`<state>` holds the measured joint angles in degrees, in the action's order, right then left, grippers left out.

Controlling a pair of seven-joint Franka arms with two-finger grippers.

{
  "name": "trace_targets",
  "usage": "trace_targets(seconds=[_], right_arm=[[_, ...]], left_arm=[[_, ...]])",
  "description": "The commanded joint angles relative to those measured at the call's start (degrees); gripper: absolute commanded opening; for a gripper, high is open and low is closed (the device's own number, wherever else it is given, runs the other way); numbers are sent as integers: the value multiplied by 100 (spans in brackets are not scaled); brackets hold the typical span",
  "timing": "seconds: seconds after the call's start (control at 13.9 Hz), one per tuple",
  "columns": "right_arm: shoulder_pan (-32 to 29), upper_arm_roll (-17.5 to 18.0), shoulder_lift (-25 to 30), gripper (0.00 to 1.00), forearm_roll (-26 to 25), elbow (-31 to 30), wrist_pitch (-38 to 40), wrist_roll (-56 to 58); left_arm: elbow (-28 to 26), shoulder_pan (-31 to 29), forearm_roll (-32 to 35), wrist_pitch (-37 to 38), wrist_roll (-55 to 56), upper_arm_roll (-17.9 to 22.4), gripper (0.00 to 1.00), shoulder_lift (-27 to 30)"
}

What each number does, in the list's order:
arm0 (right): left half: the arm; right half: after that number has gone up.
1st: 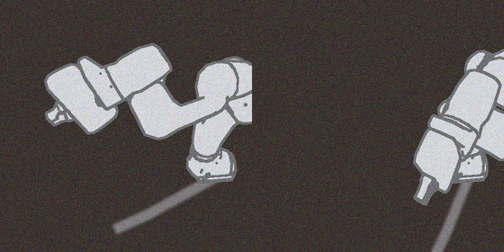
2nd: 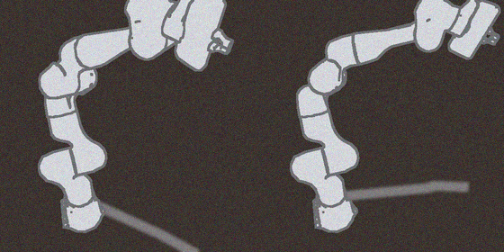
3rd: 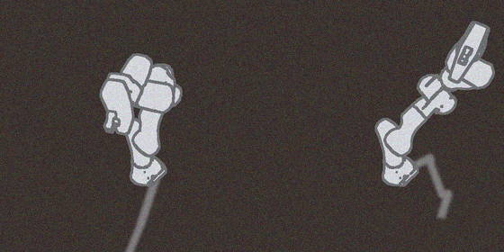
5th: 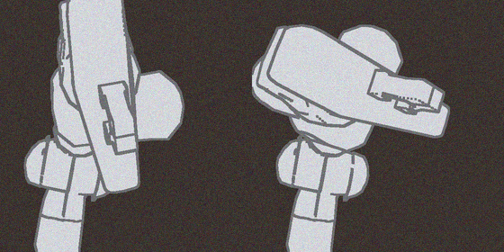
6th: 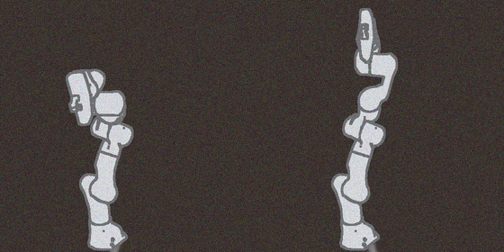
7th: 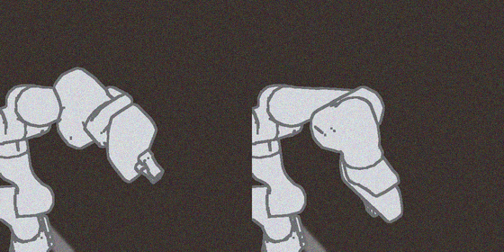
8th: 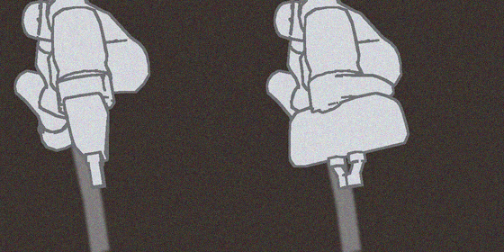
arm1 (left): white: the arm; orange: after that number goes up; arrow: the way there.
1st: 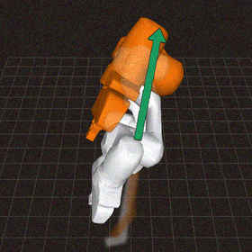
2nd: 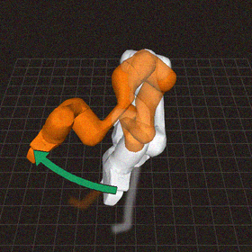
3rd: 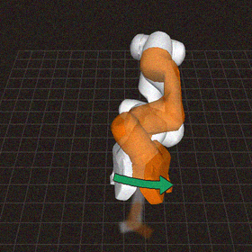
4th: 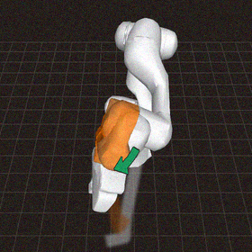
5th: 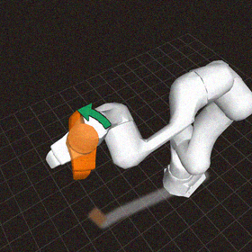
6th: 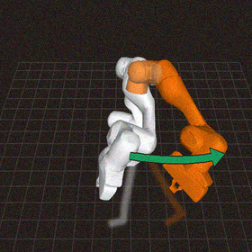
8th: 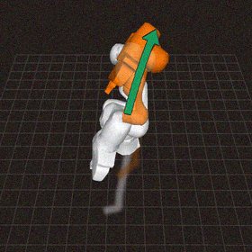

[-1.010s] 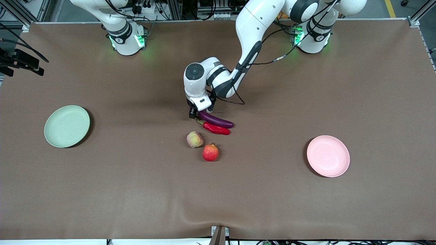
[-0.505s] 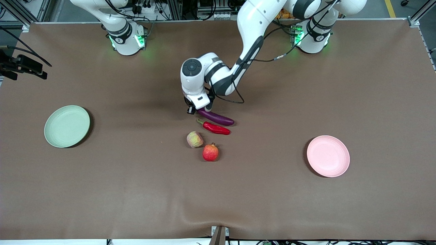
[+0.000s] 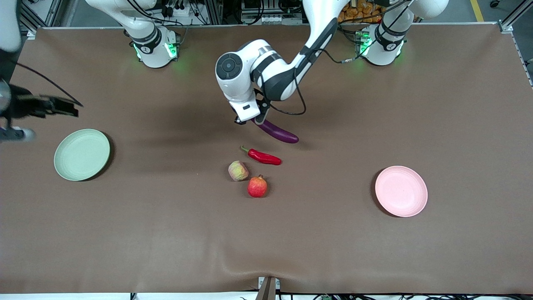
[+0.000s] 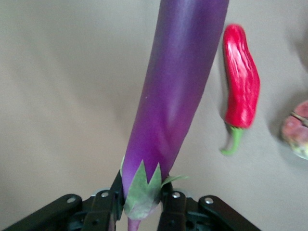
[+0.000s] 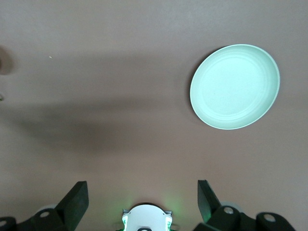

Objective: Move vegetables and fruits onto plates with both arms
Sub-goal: 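Carry the eggplant to the pink plate while the right gripper reaches the peach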

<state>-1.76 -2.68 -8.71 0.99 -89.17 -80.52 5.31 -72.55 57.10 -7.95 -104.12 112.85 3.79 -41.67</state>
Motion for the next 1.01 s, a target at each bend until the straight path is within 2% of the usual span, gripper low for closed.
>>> trace_targets(seconds=[0.0, 0.14, 0.29, 0.36, 0.58, 0.72, 0.94], right_arm=[[0, 57, -314, 100, 103, 154, -120, -39], [113, 57, -560, 100, 286, 145, -542, -57], [298, 66, -789, 100, 471, 145, -894, -772], [394, 66, -877, 100, 707, 136, -956, -1413], [658, 75, -1351, 100, 1989, 128, -1342, -3540], [1114, 75, -1501, 100, 2124, 128, -1667, -4465], [1694, 75, -1808, 100, 2195, 128, -2220, -5519]], left_arm=[[-181, -557, 101, 636, -1367, -36, 0, 291], [-312, -1093, 101, 910, -2394, -36, 0, 475], [-514, -1542, 153, 1077, -3379, -19, 0, 668], [-654, -1718, 397, 1095, -3732, -27, 0, 774], [-1269, -2412, 821, 1052, -5215, -45, 0, 1108], [-1629, -2773, 1381, 938, -5930, -54, 0, 1188], [-2533, -3204, 1621, 307, -6685, -62, 0, 1686]])
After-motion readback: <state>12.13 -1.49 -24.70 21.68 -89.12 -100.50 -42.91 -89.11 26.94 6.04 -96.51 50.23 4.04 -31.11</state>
